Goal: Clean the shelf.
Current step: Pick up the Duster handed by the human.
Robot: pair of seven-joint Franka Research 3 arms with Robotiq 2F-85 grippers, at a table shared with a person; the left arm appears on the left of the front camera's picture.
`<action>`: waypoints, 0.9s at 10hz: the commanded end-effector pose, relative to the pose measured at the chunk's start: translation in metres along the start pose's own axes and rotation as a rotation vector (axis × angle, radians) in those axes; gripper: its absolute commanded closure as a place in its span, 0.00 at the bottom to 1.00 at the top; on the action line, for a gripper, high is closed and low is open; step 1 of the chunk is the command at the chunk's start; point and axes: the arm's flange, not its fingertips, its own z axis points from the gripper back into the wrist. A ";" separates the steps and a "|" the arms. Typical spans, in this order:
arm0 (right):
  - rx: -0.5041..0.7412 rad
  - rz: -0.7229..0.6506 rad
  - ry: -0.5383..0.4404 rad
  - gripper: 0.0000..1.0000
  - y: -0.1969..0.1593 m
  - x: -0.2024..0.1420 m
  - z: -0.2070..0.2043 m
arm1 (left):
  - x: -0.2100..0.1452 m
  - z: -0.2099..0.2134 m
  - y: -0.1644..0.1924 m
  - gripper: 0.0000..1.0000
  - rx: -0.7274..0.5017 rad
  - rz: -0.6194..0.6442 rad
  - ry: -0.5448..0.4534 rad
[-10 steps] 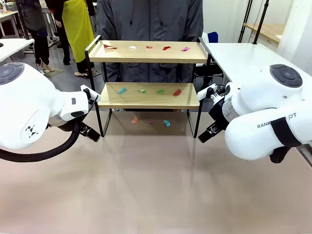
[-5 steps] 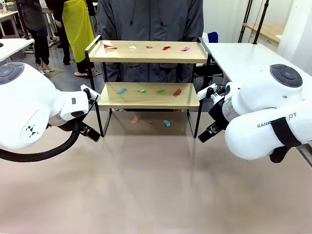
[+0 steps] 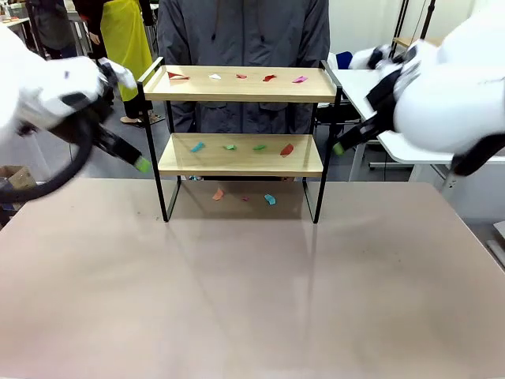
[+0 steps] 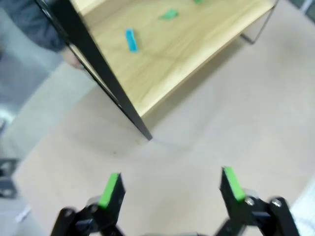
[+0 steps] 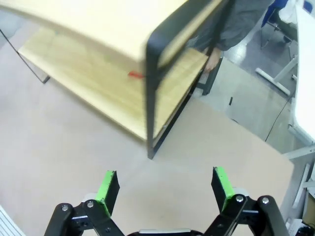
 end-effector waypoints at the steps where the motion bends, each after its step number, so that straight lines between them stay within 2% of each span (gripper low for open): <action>1: 0.093 0.039 -0.049 0.00 -0.051 -0.013 0.018 | -0.001 0.018 0.056 0.00 -0.230 -0.114 0.006; 4: 0.283 0.122 -0.157 0.00 -0.138 -0.048 0.020 | -0.033 0.032 0.122 0.00 -0.365 -0.214 -0.156; 5: 0.325 0.118 -0.175 0.00 -0.162 -0.060 0.014 | -0.044 0.031 0.138 0.00 -0.363 -0.201 -0.185; 6: 0.390 0.107 -0.201 0.00 -0.183 -0.072 0.005 | -0.054 0.028 0.148 0.00 -0.336 -0.172 -0.172; 7: 0.406 0.087 -0.233 0.00 -0.194 -0.078 -0.003 | -0.060 0.028 0.150 0.00 -0.325 -0.168 -0.192; 8: 0.445 0.077 -0.289 0.00 -0.189 -0.080 -0.005 | -0.057 0.027 0.145 0.00 -0.283 -0.130 -0.150; 9: 0.347 0.100 -0.221 0.00 -0.175 -0.089 0.023 | -0.071 0.031 0.152 0.00 -0.333 -0.168 -0.187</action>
